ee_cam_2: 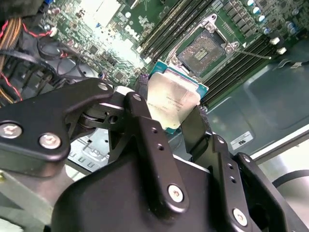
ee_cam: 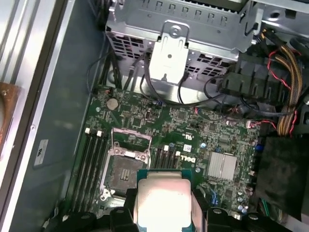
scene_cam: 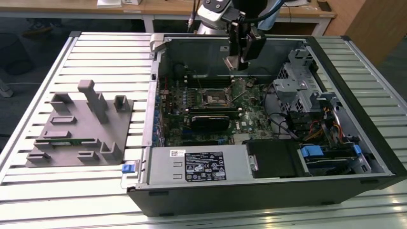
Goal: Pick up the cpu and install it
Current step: 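Place the cpu into insertion slot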
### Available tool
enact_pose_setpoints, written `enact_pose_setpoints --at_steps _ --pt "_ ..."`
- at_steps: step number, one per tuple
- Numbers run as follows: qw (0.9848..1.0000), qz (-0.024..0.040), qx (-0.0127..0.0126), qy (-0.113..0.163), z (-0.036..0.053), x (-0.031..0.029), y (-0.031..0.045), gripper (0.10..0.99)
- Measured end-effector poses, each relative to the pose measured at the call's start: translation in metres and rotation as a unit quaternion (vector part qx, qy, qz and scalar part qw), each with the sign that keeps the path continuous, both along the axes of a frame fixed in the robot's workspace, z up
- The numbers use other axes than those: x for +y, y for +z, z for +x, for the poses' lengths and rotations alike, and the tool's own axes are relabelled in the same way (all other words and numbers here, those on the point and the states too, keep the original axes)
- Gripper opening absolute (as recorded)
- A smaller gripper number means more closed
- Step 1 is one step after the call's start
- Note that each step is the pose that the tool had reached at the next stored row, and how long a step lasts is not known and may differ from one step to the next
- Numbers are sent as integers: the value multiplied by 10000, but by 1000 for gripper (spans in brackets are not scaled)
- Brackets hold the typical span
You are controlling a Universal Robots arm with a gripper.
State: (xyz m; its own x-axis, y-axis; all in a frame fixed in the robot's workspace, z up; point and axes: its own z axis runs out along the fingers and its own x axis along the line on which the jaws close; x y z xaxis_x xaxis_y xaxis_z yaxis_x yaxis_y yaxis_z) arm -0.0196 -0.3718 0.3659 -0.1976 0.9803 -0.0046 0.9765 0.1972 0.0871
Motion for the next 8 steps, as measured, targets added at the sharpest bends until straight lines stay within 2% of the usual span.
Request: enact_pose_setpoints --at_steps 5,8 --pt "9996 -2 12 -274 -1 4 -33 525" --pt "9993 -8 52 -367 -1 8 -59 525"
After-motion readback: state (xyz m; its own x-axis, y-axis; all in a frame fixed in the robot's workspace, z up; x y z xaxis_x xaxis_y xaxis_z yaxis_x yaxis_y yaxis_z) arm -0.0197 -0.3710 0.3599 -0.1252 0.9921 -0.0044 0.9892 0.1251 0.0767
